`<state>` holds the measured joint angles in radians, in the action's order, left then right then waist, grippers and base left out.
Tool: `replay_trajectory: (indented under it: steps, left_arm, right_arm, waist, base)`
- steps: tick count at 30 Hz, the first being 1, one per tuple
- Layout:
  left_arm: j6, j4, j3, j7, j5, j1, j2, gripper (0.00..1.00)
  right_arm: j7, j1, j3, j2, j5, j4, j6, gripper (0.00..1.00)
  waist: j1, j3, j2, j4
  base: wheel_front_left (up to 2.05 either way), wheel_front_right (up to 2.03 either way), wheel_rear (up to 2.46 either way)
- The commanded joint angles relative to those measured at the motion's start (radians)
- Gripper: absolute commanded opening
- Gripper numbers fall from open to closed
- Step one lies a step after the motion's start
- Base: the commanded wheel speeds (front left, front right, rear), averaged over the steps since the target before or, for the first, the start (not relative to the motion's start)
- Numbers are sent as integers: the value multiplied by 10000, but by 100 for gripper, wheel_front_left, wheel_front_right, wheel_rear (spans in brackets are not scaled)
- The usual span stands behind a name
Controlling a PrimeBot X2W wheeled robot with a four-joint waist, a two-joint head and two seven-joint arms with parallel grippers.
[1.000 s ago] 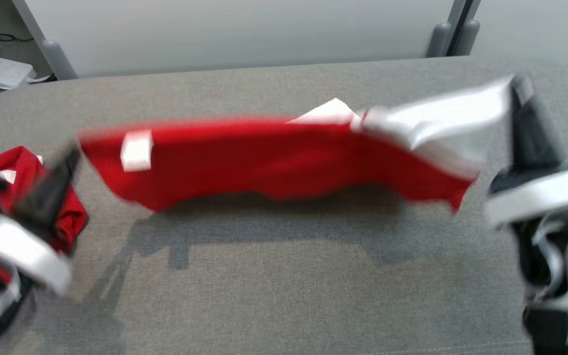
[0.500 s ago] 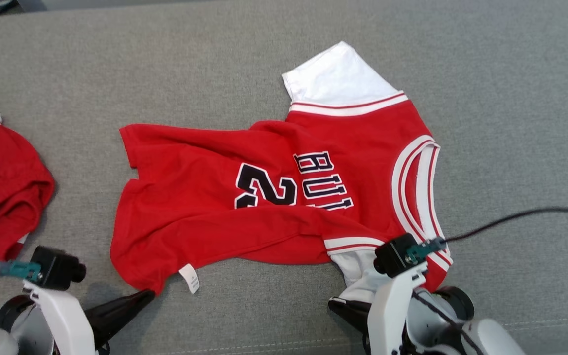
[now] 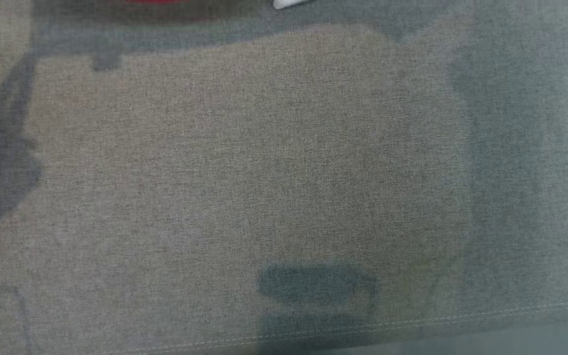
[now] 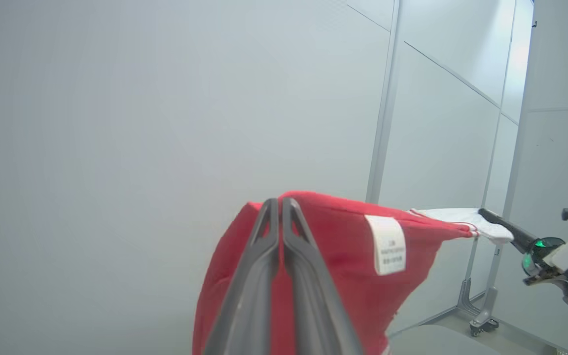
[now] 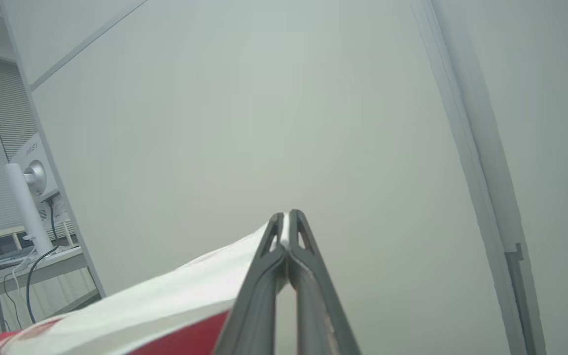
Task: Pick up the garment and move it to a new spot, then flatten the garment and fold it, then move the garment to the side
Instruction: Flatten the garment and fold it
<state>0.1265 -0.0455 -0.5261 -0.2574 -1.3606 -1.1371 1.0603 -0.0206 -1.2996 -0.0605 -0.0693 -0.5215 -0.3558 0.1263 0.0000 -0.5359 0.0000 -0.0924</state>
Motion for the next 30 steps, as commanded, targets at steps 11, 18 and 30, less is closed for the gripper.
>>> replay_trajectory:
  steps: [11,18,30]
  left_arm:
    - [42,-158,1785,-41,433,2975,699,0]
    - [42,-501,2463,-42,1448,6980,-963,0]
    - [42,-323,2122,-43,2174,9074,-2960,0]
  right_arm:
    - [-434,1829,-229,191,-528,493,44,0]
    - [-1336,6967,1810,191,-1802,2171,44,0]
    - [-883,10449,1846,191,-1976,3533,44,0]
  waist:
    - [0,-963,0,-588]
    - [0,-735,0,-473]
    - [0,1001,0,-46]
  base:
    - [0,0,0]
    - [0,0,0]
    - [0,0,0]
